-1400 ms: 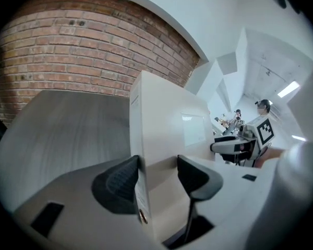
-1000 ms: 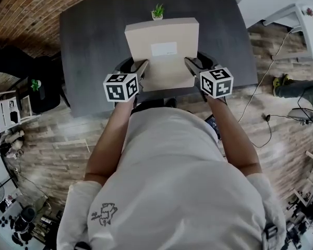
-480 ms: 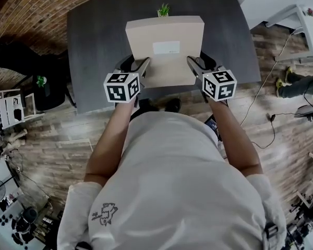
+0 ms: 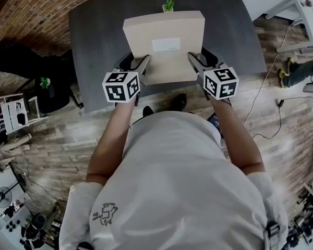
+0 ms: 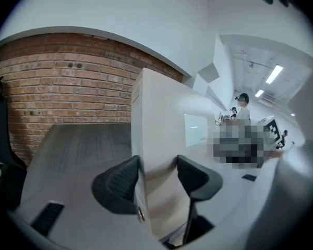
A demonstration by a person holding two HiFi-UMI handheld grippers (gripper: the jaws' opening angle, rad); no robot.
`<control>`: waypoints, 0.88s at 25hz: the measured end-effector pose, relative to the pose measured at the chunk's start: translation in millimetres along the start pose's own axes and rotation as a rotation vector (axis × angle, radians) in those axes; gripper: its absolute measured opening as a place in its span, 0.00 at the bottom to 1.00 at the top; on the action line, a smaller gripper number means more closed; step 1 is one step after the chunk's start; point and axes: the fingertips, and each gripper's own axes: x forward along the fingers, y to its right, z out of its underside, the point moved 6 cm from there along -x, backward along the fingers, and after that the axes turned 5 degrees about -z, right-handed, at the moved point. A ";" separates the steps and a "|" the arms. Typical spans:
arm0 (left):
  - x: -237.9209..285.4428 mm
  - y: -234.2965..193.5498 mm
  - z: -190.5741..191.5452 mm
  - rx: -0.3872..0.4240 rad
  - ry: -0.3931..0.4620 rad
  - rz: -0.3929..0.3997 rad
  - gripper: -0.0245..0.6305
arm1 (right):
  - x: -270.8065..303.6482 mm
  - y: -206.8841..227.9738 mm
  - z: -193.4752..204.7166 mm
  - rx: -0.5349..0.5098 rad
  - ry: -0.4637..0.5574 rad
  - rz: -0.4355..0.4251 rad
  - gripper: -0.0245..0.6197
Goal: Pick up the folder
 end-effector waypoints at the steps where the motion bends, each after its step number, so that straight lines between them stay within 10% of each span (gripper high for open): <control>1: -6.0 -5.3 0.9 0.000 0.001 0.002 0.41 | 1.5 -7.7 0.5 0.002 0.001 -0.002 0.37; 22: -122.1 -114.8 29.5 0.023 0.057 0.116 0.41 | 23.0 -177.1 14.4 -0.001 0.025 0.074 0.37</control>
